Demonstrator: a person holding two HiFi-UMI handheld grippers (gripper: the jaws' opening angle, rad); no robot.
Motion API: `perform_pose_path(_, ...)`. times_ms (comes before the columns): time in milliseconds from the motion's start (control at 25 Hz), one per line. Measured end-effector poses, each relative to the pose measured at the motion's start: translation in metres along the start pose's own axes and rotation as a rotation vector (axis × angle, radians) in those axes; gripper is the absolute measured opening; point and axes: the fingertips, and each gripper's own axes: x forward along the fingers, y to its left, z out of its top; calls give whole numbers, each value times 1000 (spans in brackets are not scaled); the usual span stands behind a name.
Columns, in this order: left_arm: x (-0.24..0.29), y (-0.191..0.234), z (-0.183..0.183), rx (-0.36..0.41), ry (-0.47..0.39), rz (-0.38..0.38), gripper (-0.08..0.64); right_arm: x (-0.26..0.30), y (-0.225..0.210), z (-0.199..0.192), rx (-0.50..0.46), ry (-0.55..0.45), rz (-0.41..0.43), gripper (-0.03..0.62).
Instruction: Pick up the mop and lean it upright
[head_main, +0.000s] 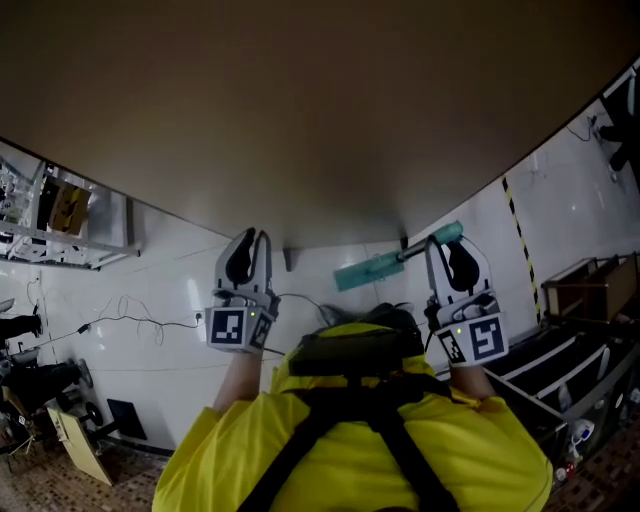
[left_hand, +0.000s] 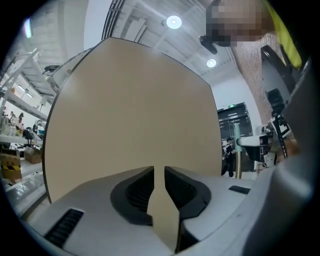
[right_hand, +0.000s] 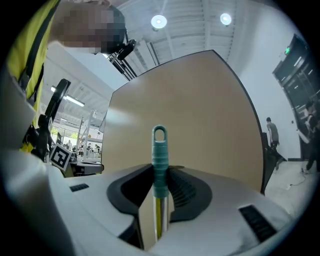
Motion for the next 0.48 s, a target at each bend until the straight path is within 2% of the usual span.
perform_pose_path(280, 6, -1, -10, -21, 23, -32, 72, 6, -7, -23, -21, 44, 9, 104)
perform_pose_path(480, -6, 10, -19, -35, 34, -3, 72, 20, -22, -89, -15, 107, -17, 104)
